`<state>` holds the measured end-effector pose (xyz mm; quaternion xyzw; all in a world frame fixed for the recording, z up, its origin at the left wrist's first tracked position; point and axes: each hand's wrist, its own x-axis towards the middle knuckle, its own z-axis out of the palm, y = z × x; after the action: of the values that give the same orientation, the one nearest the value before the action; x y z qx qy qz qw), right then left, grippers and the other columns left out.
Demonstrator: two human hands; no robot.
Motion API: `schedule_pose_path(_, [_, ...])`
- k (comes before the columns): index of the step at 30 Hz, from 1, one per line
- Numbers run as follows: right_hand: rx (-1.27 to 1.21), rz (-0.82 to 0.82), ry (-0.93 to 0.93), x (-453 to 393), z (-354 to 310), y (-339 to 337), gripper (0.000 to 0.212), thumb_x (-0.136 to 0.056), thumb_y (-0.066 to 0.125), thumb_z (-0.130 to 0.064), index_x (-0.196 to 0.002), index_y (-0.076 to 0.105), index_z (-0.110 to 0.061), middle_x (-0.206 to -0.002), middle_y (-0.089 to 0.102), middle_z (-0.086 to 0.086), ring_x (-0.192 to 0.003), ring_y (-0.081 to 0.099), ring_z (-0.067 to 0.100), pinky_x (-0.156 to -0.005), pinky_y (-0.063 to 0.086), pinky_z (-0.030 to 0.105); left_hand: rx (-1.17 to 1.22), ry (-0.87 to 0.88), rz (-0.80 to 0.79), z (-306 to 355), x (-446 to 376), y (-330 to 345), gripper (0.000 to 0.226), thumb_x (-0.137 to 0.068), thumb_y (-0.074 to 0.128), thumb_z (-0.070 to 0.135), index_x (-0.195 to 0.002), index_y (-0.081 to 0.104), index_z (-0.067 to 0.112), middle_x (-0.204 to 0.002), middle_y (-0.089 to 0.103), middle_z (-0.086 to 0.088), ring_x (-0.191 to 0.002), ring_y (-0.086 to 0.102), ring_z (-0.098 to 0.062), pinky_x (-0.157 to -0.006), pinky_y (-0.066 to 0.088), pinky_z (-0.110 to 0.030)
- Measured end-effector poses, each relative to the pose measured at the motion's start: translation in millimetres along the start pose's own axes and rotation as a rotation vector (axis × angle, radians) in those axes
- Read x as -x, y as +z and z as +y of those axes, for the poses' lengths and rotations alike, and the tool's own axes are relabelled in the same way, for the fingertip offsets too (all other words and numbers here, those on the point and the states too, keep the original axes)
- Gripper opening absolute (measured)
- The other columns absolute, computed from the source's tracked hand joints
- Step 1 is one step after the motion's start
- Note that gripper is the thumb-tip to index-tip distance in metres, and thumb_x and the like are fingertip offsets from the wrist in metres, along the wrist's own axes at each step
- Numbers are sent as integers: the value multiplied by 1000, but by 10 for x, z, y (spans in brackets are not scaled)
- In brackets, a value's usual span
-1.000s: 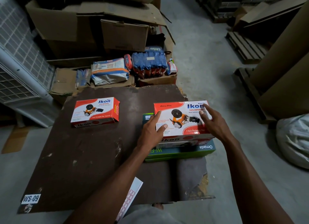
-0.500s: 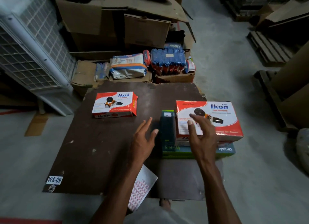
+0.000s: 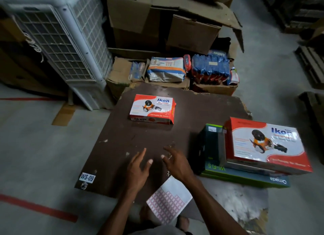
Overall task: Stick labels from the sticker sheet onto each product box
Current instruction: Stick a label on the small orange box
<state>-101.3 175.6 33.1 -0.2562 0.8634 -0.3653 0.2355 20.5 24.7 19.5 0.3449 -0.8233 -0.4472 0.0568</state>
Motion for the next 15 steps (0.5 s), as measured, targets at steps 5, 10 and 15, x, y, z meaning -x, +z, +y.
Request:
schedule_pose_path(5, [224,-287,8,-651,5,195,54,-101,52,-48,-151,46,-26,-154,45,9,-140,44,29,-115,36,39,-20,-33,-60,-121,-397,-166,58,-95,67,38,-148,50,23,-150,51,-10,-144,41,-23,-120,30,-49])
schedule_pose_path(10, [280,-224,-10,-1420,-56,91,50,-101,59,-36,-146,53,-16,-150,49,14,-140,45,32,-114,36,37,-22,-46,-116,-140,-974,-95,76,-85,53,67,-152,43,34,-151,48,-9,-142,42,-25,-117,35,-46])
schedule_pose_path(15, [316,-200,31,-2243,-67,-5,50,-100,62,-33,-146,52,-18,-149,49,16,-137,47,36,-112,40,41,-25,-17,-189,83,-1522,110,59,-96,62,42,-151,45,30,-149,49,-12,-137,47,-27,-112,33,-29])
